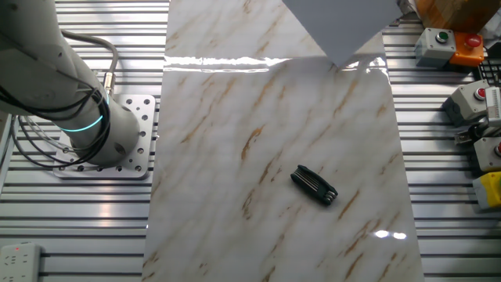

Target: Flip over and spread out the paper that is laid flat on the table

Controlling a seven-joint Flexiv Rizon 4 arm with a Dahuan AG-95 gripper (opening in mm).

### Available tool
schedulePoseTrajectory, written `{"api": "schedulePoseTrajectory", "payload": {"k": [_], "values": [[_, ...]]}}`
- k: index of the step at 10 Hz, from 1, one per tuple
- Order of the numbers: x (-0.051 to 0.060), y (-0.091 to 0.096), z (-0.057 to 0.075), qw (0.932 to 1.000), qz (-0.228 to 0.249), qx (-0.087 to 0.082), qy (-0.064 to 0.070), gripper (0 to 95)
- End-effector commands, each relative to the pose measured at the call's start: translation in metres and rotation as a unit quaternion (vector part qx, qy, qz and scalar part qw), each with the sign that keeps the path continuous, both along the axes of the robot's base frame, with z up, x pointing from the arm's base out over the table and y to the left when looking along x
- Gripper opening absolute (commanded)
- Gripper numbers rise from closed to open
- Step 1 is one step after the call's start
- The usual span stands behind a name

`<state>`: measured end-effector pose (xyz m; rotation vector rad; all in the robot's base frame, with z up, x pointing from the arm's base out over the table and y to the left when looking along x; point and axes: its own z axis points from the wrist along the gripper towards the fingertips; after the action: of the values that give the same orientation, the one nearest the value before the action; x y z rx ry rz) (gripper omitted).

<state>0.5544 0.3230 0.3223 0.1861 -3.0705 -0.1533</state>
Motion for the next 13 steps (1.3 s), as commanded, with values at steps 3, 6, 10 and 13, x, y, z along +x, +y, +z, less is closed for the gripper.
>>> {"api": "schedulePoseTrajectory", "payload": {"k": [3,6,10,13], "values": [[-0.004,-0.001,0.023,0.9999,-0.002,0.003,0.013,0.0],[-0.005,0.001,0.035,0.9998,-0.003,0.006,0.020,0.0],[-0.007,0.002,0.049,0.9996,-0.005,0.010,0.026,0.0],[-0.007,0.002,0.048,0.9996,0.004,0.015,0.023,0.0]]}}
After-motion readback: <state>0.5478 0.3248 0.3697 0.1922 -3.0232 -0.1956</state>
